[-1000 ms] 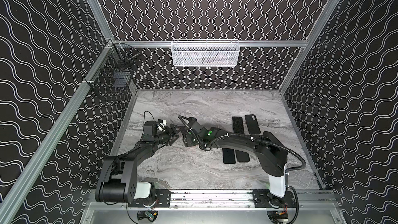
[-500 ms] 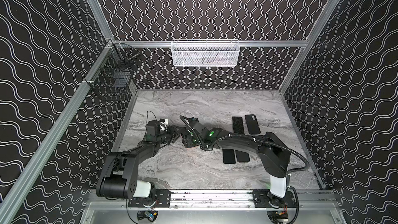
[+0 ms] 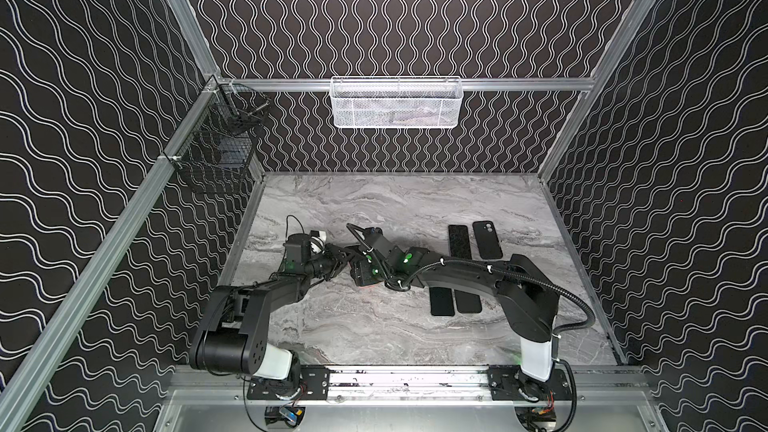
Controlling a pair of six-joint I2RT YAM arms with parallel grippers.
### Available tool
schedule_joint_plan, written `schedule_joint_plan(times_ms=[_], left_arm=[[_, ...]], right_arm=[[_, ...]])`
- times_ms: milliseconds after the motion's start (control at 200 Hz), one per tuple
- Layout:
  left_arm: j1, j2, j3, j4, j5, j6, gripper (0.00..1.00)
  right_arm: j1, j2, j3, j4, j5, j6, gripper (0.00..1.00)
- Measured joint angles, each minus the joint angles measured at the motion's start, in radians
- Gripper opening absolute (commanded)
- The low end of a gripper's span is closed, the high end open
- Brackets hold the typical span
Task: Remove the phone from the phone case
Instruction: 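Lift the pink-cased phone with the right gripper while the left gripper approaches, then grip the phone's edge with the left gripper while the right gripper releases and draws back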
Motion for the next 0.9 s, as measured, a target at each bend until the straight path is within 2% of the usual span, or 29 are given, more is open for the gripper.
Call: schedule_joint_plan(times_ms=[195,340,400,470,541,901], left_arm=[[0.000,0.011,-0.005,0.026,-0.004,-0.005,0.00],[0.000,0.013,-0.017,0.050,-0.008,-0.010,0.00],[0.000,0.009,-0.021,0.053,-0.011,-0.010,0.00],[0.000,-0.001,-0.022,0.053,-0.013,-0.014,0.00],[-0.003,-0.013,-0.023,0.053,-0.023,-0.013,0.00],[-0.003,-0.078,-0.045,0.098,-0.058,-0.063,0.00]], right_arm=[[-0.003,0.007,0.000,0.011,-0.010,0.018,0.65],[-0.003,0.009,0.000,0.012,-0.014,0.020,0.70],[-0.003,0.008,-0.003,0.014,-0.018,0.020,0.78],[-0.003,0.003,-0.009,0.019,-0.021,0.016,0.91],[-0.002,-0.015,-0.022,0.029,-0.035,0.005,0.99],[-0.018,-0.259,-0.174,0.112,-0.065,0.003,0.99]])
